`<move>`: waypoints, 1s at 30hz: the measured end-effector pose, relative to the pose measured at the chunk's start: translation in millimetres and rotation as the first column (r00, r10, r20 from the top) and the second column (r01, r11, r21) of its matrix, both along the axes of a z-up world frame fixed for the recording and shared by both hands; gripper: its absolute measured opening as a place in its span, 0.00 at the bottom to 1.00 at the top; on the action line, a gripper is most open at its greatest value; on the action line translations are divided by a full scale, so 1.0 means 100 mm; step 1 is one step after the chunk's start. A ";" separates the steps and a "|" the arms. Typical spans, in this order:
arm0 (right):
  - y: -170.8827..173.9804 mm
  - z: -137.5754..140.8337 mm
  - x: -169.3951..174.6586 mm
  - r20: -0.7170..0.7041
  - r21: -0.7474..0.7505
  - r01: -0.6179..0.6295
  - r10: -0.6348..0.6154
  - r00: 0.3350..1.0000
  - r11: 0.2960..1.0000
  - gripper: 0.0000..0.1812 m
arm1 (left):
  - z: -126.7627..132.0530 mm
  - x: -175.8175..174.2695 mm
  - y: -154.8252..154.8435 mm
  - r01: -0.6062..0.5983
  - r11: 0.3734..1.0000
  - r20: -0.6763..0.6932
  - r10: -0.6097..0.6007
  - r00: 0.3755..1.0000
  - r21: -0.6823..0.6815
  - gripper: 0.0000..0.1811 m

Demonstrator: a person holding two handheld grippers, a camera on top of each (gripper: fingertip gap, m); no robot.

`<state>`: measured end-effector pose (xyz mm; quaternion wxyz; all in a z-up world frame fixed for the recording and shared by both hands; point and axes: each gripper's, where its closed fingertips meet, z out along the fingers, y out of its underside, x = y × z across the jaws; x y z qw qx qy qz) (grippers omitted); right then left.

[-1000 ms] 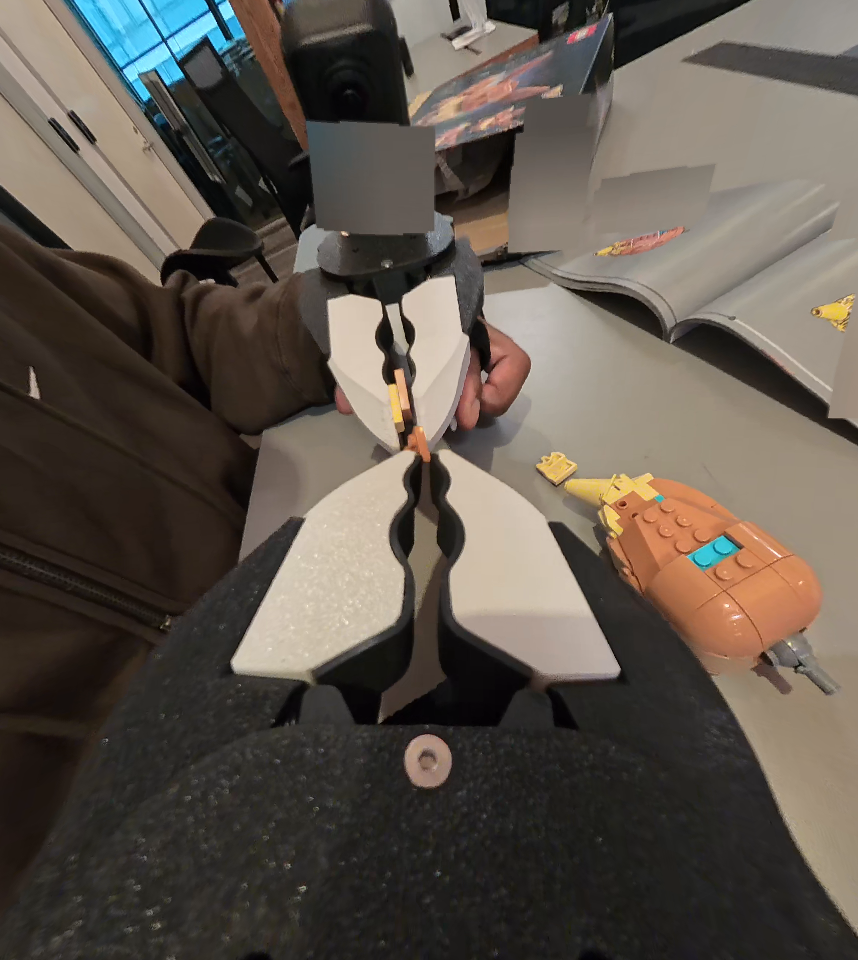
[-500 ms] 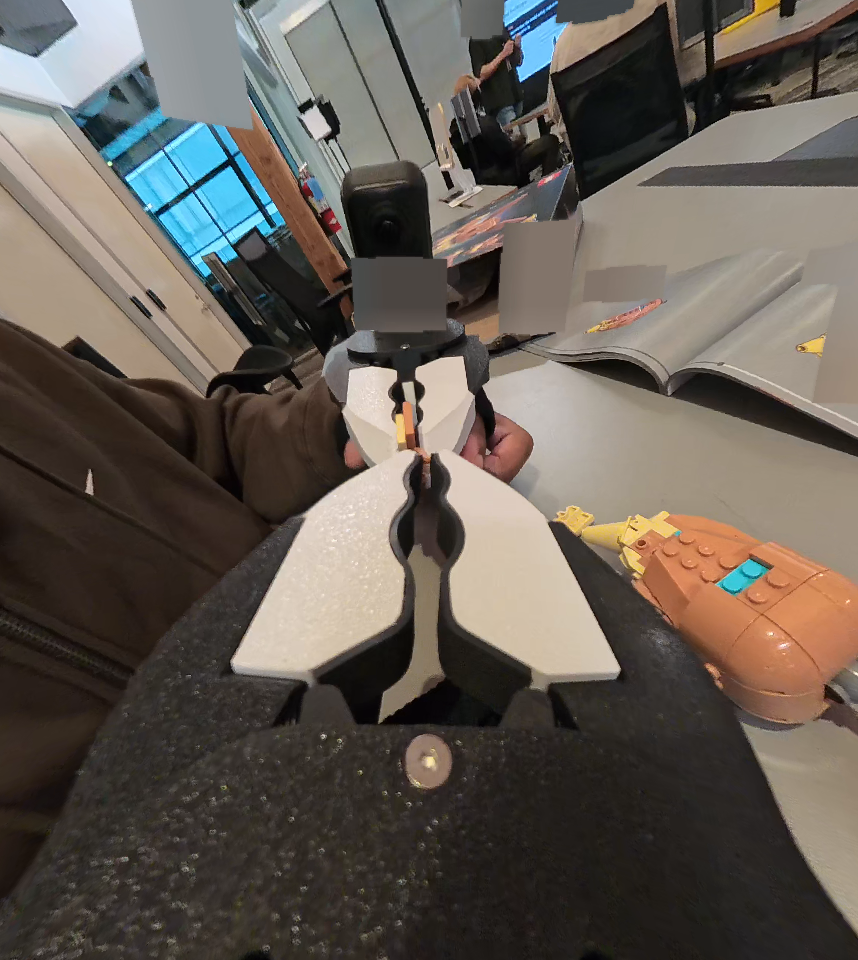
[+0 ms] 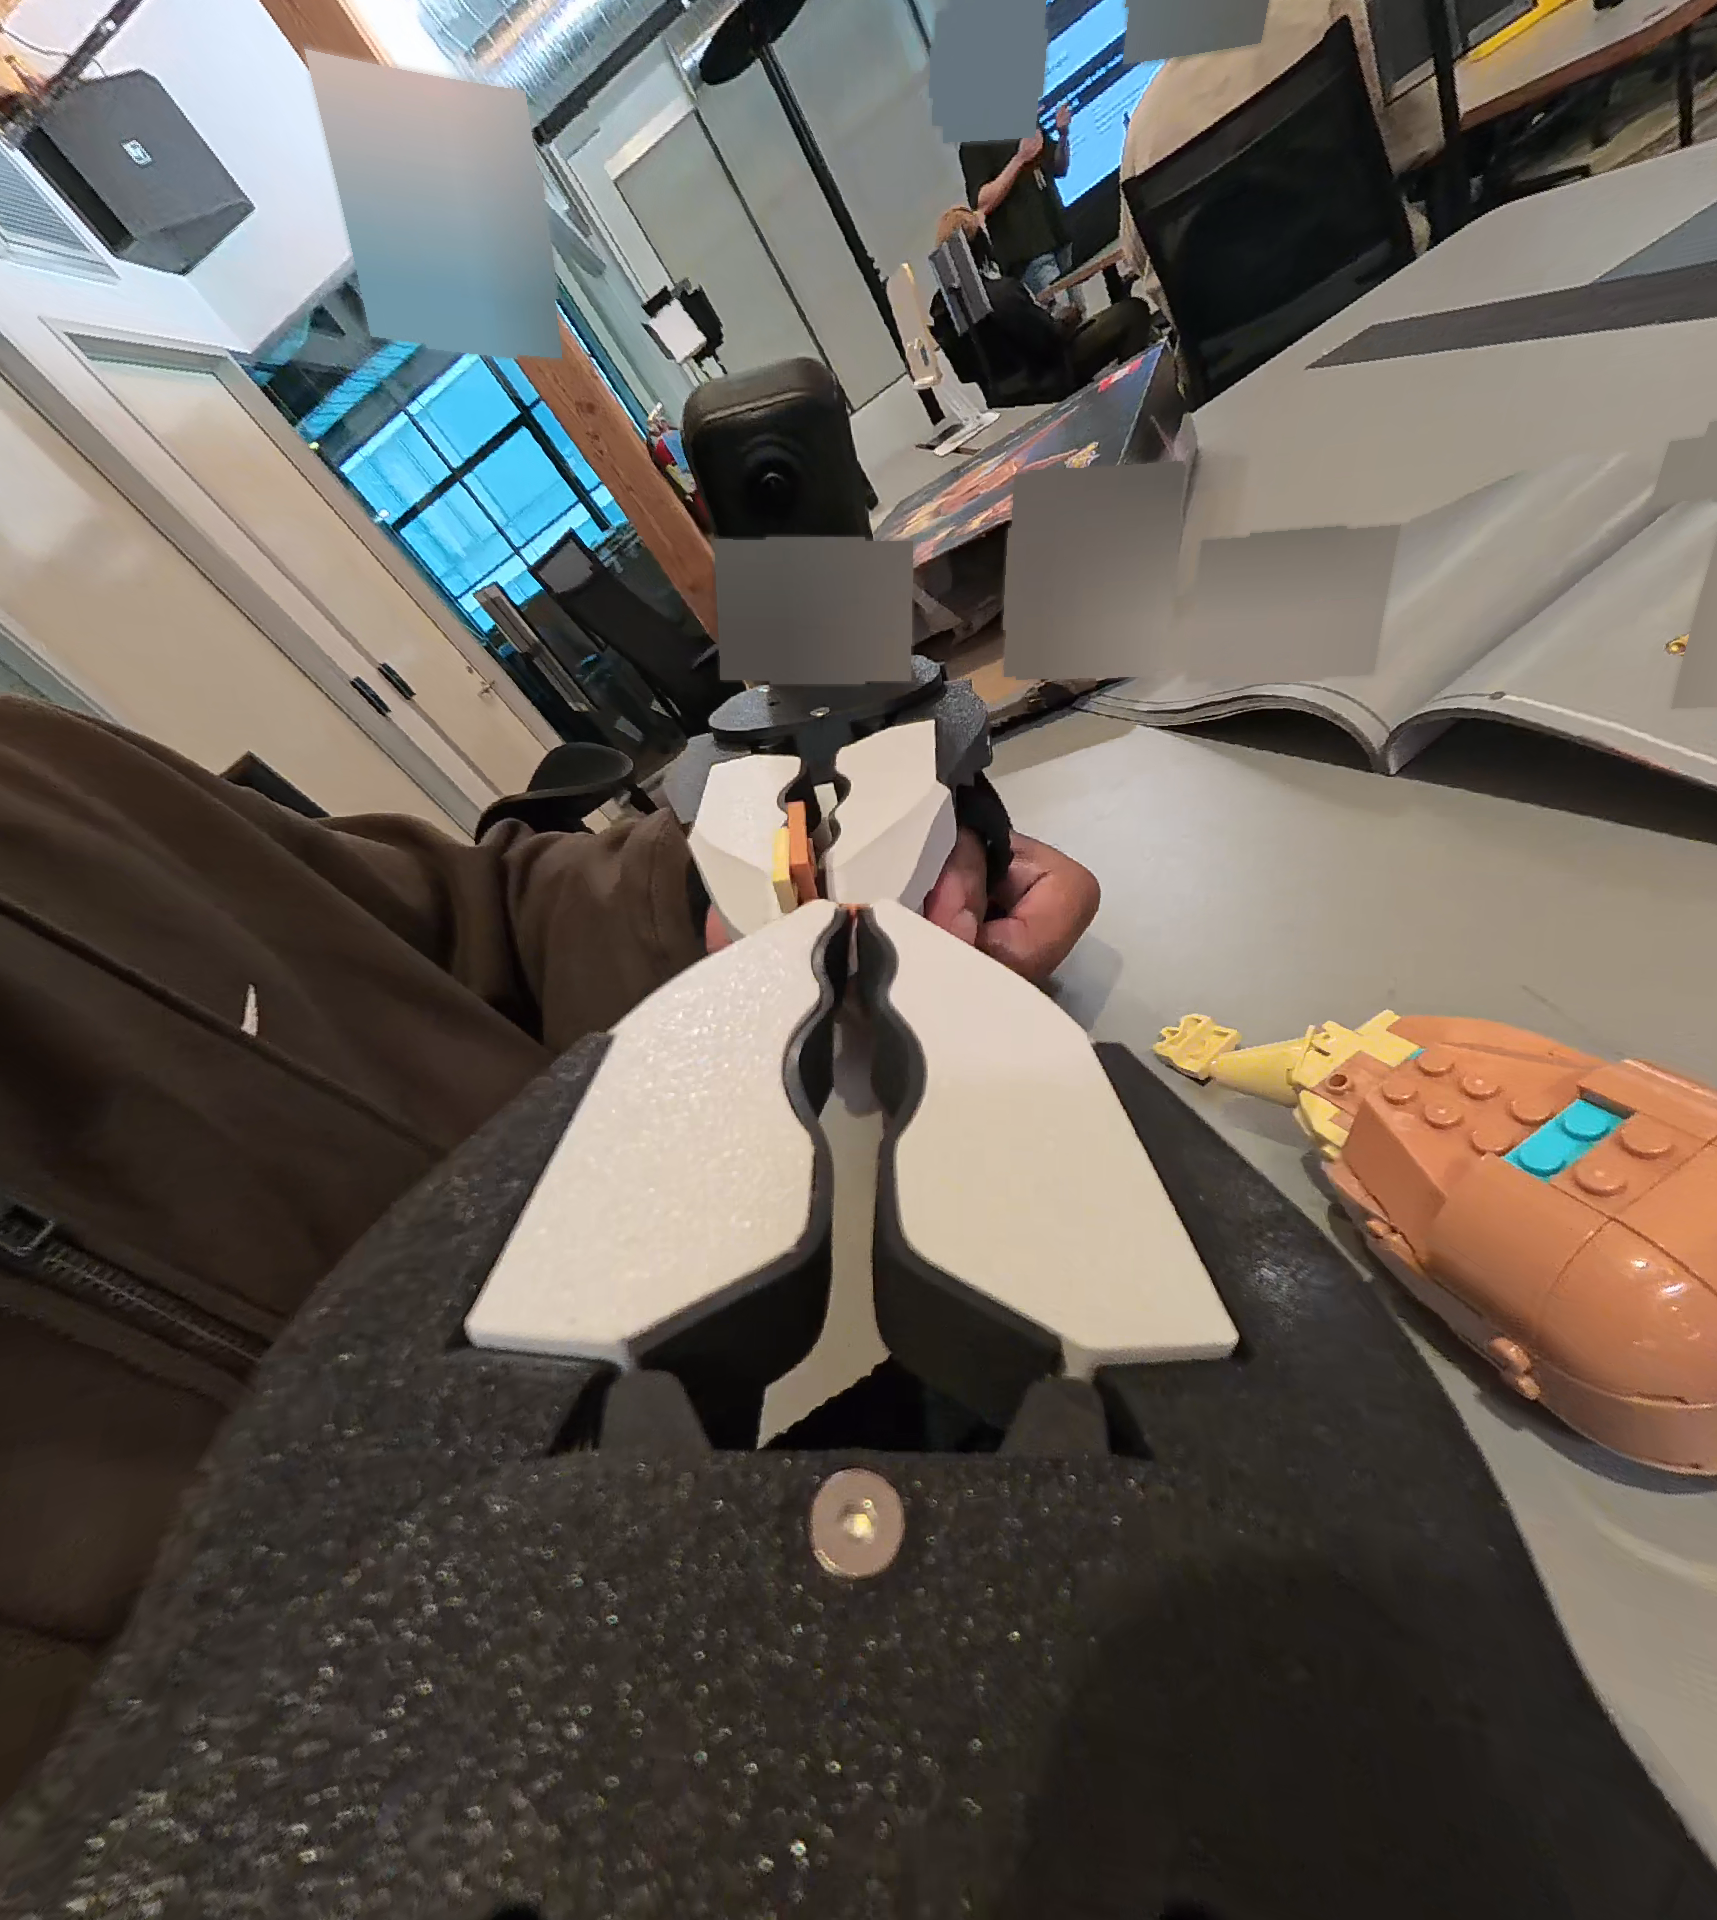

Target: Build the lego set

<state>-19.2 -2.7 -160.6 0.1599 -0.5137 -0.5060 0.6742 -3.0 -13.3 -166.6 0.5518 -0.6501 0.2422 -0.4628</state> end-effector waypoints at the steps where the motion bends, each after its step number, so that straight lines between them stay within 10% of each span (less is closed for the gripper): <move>1: -0.01 0.00 0.00 -0.001 -0.006 -0.003 0.003 1.000 1.000 0.01 | 0.00 0.00 0.00 0.000 1.000 0.002 0.000 1.000 0.001 0.02; 30: -0.10 0.09 -0.04 -0.011 -0.107 -0.028 0.027 1.000 0.994 0.06 | 0.13 -0.02 -0.04 0.062 0.998 0.165 -0.055 0.985 -0.032 0.02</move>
